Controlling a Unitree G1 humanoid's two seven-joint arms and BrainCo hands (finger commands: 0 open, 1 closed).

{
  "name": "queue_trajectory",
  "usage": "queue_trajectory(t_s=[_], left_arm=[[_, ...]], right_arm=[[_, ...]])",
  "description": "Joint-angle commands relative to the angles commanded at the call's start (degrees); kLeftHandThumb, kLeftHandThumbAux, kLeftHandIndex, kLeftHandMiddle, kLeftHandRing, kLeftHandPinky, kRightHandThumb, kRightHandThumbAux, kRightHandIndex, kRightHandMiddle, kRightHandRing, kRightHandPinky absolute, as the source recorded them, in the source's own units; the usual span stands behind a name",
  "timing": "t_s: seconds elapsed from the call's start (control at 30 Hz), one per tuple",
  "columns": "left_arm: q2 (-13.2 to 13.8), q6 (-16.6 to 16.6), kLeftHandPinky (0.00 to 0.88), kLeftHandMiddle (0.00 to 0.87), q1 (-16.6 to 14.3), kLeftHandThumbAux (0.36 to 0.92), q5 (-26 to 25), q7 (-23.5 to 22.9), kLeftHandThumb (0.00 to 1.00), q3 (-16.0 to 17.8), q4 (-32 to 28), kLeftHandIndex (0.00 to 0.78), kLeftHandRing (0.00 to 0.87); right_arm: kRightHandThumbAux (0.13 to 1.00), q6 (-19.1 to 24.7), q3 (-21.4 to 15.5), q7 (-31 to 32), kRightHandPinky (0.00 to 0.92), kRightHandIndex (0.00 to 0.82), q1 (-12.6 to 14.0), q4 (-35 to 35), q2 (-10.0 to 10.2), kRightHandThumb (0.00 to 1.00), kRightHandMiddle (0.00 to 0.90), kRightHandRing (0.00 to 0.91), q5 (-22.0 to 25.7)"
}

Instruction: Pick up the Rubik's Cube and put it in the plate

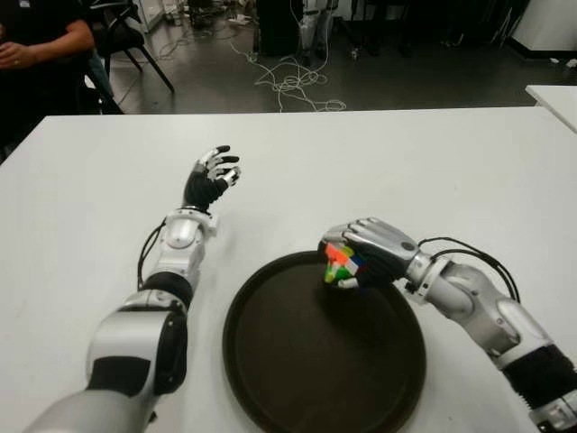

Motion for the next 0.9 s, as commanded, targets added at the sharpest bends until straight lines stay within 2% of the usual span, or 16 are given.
queue_trajectory(t_s=[0.27,0.47,0.67,0.9], left_arm=[[0.03,0.19,0.332,0.288,-0.1,0.759,0.17,0.19,0.352,0.05,0.06,0.201,0.317],[0.17,-0.02,0.329,0.294,-0.09,0.772,0.83,0.58,0.319,-0.47,0.11,0.21,0.32],[0.1,-0.17,0.319,0.288,-0.1,0.778,0.86,0.48,0.32,-0.53,0.11,0.208,0.314],[0.05,-0.24,0.321,0.288,-0.14,0.771,0.61,0.07,0.336,-0.36,0.11,0.205,0.311]], right_arm=[[0.701,-2.05,0.18,-1.65,0.451,0.373,0.37,1.79,2.34,0.82,0.484,0.478,1.79],[0.7,-6.38,0.44,-3.29,0.504,0.374,0.83,4.68,5.22,0.821,0.492,0.519,5.29],[0.699,-12.82,-0.1,-3.24,0.543,0.378,0.71,9.37,7.47,0.823,0.492,0.546,10.88],[0.697,-18.84,0.23,1.87,0.598,0.38,-0.01,14.12,9.29,0.825,0.514,0.594,19.47]])
